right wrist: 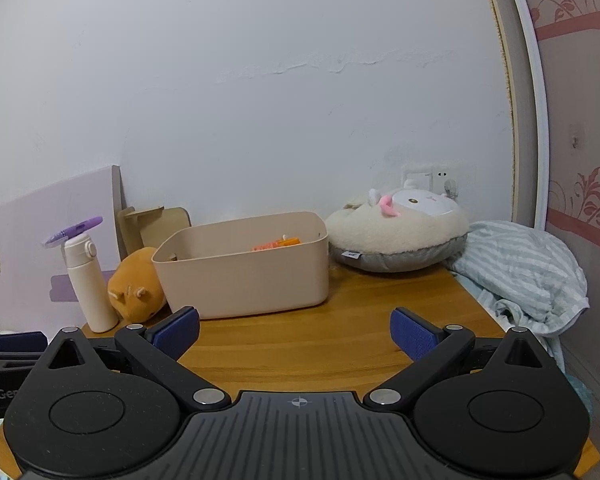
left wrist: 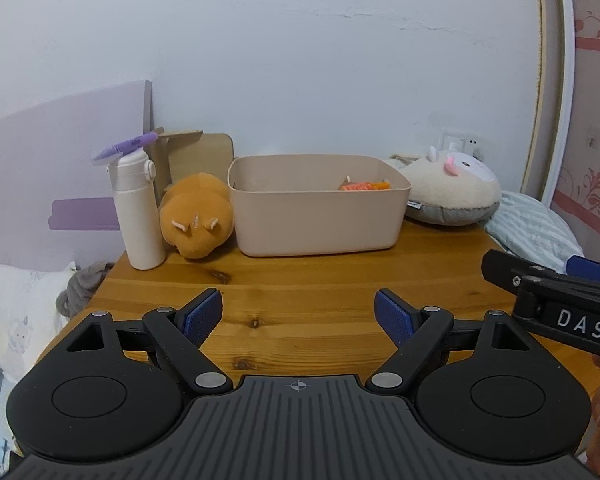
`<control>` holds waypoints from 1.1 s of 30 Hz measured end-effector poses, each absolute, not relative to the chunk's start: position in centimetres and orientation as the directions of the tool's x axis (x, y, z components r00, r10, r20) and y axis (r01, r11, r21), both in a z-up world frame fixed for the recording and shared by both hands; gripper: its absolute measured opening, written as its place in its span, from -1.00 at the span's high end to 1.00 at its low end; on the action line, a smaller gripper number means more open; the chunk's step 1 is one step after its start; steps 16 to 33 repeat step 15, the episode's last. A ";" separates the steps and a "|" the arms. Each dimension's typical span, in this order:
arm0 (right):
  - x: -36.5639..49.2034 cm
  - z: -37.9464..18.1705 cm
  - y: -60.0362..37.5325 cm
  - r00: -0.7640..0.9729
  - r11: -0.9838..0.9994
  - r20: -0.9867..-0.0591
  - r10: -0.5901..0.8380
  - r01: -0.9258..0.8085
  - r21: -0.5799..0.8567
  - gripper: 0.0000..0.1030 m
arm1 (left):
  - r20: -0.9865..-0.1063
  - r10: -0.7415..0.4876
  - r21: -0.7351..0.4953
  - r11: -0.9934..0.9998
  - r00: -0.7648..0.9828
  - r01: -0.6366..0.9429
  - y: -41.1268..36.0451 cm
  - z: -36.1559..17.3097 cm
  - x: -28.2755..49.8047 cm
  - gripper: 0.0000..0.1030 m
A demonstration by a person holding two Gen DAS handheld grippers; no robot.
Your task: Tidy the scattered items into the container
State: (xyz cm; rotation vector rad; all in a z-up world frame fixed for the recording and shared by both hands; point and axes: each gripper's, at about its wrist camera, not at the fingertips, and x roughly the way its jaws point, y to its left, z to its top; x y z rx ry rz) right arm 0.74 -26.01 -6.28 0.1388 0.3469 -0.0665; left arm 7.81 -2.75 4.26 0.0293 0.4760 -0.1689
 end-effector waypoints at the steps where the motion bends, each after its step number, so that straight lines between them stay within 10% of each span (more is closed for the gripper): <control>1: 0.6 -6.3 -26.0 0.938 0.988 -0.344 -0.043 0.091 0.125 -1.00 | -0.454 -0.155 -0.012 0.986 0.877 0.168 -2.7 4.3 7.7 -0.65; 33: 1.3 -6.9 -26.0 0.927 0.988 -0.372 -0.034 0.087 0.126 -1.00 | -0.470 -0.163 -0.029 0.985 0.867 0.169 -1.9 3.8 8.1 -0.65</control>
